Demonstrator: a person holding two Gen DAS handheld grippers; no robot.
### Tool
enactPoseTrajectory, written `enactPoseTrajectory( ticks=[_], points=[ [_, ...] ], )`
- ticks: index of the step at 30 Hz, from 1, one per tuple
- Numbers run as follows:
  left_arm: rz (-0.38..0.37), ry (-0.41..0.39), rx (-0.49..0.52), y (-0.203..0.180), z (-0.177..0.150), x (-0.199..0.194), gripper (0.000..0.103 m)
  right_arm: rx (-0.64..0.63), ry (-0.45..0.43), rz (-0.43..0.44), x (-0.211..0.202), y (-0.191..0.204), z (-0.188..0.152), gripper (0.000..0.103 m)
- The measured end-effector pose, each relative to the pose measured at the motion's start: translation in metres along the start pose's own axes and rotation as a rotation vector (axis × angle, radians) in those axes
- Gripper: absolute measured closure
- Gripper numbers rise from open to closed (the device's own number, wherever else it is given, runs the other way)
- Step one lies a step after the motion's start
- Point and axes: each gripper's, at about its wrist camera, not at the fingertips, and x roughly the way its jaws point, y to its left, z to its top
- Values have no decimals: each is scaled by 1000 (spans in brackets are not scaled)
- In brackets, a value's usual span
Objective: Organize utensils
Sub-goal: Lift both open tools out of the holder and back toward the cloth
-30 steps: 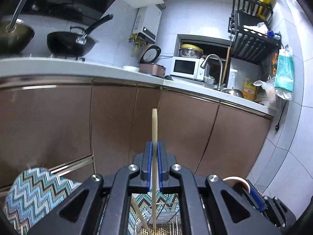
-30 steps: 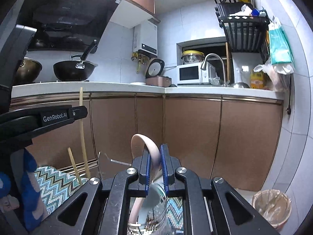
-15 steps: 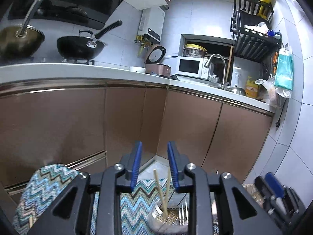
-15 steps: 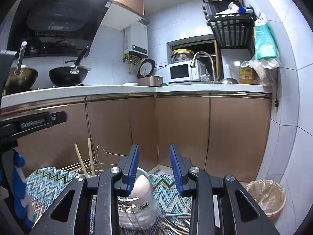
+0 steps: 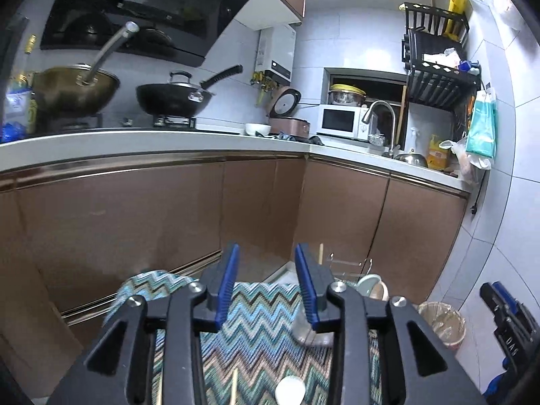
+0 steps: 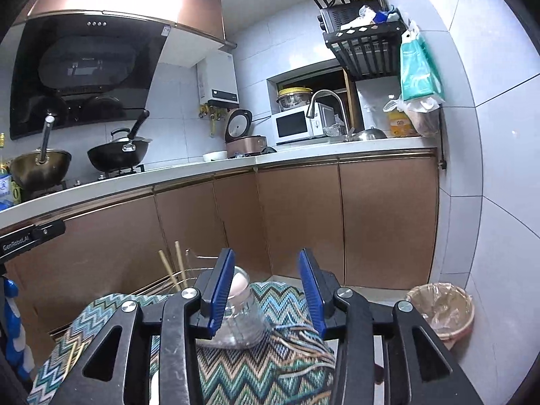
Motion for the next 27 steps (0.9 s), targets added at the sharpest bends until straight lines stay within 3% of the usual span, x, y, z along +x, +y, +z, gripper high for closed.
enactPoseTrajectory(
  ticks=[5,15,27],
  points=[
    [50,-10,-40,24,0,-44,56,10,-13,17,-40,0,9,65],
    [110,-69,-54,73,6,-130,56,31,-93,66,-105,19,32,63],
    [248,-11,-125,153,-13,-182,56,-30,-75,163,-123,64,30,63]
  ],
)
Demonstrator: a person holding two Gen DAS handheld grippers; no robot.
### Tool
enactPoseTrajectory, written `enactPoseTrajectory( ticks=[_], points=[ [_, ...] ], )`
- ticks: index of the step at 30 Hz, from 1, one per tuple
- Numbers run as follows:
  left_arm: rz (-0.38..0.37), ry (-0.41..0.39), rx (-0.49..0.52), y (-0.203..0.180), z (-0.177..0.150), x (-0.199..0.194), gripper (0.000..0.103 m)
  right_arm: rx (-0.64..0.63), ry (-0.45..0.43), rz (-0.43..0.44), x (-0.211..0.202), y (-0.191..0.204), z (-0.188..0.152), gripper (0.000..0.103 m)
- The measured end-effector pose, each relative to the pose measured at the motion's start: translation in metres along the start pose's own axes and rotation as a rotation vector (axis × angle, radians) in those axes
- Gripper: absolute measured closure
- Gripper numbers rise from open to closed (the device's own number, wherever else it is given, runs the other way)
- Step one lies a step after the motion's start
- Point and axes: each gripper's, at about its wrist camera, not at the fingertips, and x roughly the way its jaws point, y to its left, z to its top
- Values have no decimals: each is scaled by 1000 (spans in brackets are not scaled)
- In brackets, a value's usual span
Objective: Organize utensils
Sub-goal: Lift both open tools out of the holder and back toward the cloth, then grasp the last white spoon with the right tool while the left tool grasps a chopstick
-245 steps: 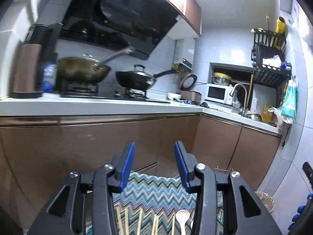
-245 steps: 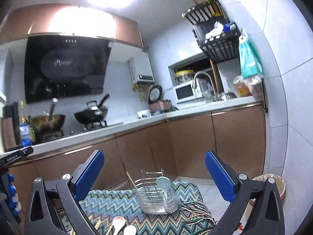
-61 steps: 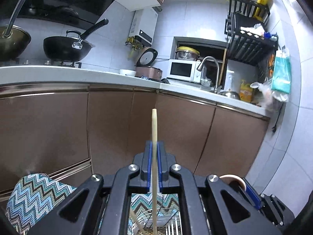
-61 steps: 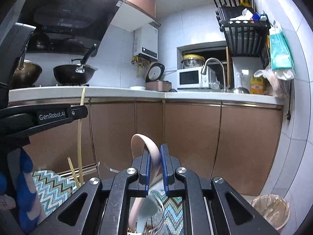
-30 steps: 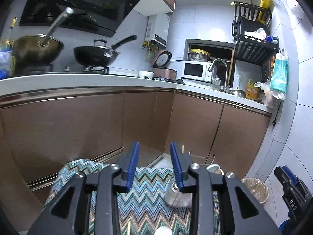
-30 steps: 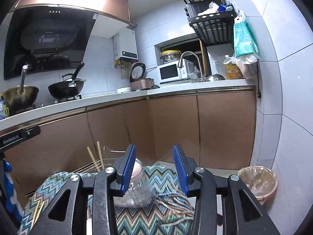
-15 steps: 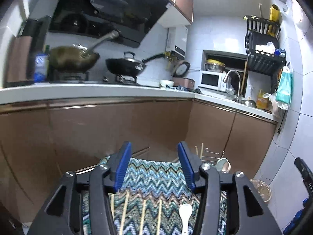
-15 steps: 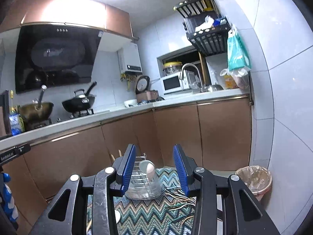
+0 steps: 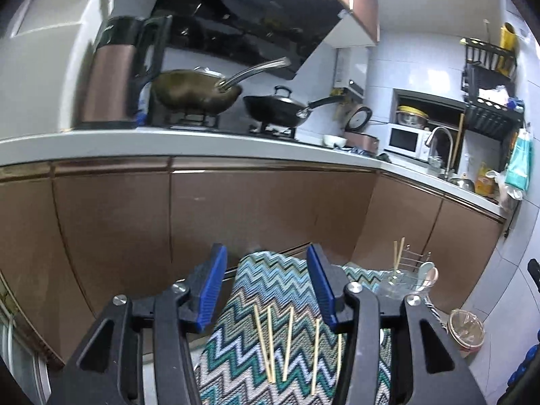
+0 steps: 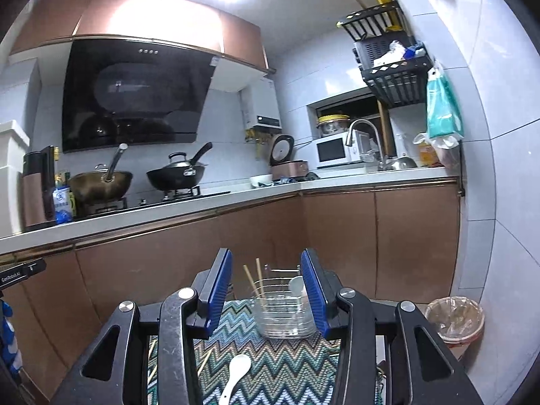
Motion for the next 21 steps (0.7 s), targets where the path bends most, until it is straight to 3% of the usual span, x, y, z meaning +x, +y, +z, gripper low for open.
enactPoseTrajectory(
  ticks=[4,13,21],
  points=[
    [13,72,-3,9,-9,17,56,-17,31,14,11,7,-8,63],
    [-43,275,-57,7,-38,92,56,-5,167,19,59,-5,-39,63],
    [-87,537,-36,-5,-72,188,56,-10,352,70,120,-9,-86,63]
  ],
)
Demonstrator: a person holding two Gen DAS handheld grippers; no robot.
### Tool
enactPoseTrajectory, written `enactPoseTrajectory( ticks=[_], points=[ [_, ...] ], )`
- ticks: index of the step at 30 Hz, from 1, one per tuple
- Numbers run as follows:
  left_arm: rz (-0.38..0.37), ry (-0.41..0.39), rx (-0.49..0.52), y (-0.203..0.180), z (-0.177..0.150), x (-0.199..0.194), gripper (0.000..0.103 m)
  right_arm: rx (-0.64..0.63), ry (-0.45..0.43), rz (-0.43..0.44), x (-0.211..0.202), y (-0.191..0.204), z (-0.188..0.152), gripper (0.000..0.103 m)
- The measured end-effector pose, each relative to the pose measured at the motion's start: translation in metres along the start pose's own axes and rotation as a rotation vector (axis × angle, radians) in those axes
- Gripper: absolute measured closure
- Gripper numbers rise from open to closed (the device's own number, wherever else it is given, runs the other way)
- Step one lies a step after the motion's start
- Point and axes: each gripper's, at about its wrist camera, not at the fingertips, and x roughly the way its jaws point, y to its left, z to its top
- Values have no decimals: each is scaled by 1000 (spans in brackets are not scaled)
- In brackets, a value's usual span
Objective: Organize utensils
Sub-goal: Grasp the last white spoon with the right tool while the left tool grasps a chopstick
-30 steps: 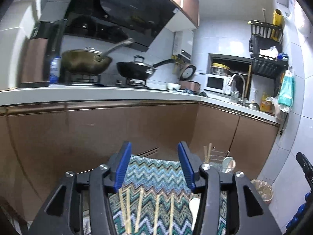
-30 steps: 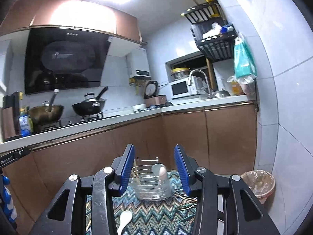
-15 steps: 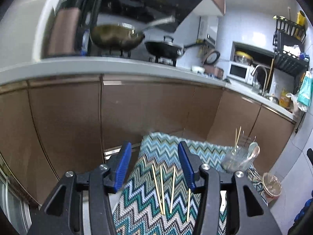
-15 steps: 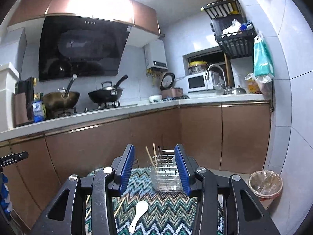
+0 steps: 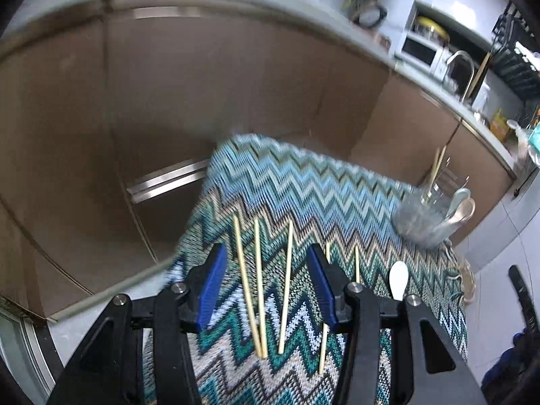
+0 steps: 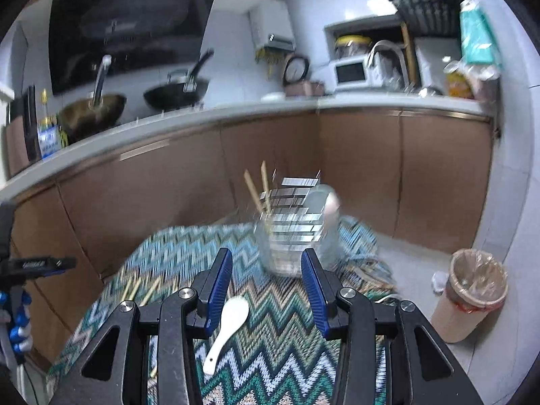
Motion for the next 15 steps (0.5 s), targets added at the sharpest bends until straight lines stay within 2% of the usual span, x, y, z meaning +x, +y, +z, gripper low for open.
enactPoseTrajectory(
  ticks=[3,7,11,15],
  points=[
    [-35,99,-10,0,8,40,57,-6,79,32,29,0,-11,63],
    [-43,215,-13,0,15,87,57,-8,201,73,67,-2,-26,63],
    [-39,290,-24,2,20,117,63,-3,290,116,95,-5,-37,63],
    [-14,327,-39,6,25,137,65,16,351,164,115,-11,-40,63]
  ],
)
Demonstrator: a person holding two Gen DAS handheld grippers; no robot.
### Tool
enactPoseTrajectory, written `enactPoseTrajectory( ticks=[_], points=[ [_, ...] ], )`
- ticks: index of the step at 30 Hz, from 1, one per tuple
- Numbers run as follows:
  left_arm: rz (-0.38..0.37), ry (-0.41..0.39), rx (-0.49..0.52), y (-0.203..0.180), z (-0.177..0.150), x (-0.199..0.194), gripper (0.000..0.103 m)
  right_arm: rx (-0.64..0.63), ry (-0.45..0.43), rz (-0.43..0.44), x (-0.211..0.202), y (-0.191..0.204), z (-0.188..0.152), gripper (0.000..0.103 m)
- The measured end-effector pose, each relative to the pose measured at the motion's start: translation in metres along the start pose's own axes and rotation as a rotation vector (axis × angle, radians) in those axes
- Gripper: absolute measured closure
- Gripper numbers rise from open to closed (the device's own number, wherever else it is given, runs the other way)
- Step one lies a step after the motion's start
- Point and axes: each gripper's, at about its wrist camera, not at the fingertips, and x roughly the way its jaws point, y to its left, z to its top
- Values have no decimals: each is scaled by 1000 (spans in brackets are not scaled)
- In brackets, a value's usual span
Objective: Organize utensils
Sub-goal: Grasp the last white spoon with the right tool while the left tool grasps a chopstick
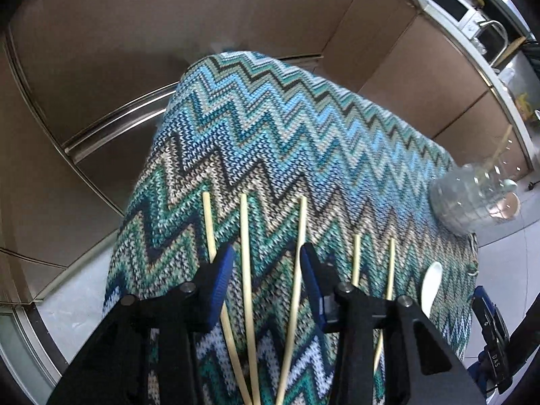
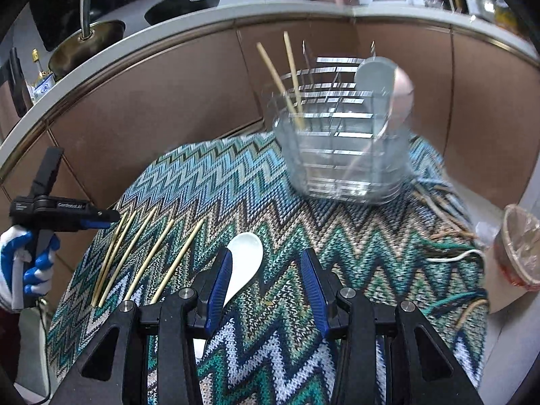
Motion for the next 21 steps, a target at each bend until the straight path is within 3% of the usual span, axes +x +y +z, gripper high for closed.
enactPoseTrajectory(
  ticks=[8,16,21],
  points=[
    [2,79,-17,7,14,26,79,14,113,90,37,-13,9,64],
    [-16,142,-4,9,19,42,87,-5,227,187,74,-19,22,75],
    [-7,164,13,9,21,44,94,-29,291,204,94,-16,24,85]
  ],
)
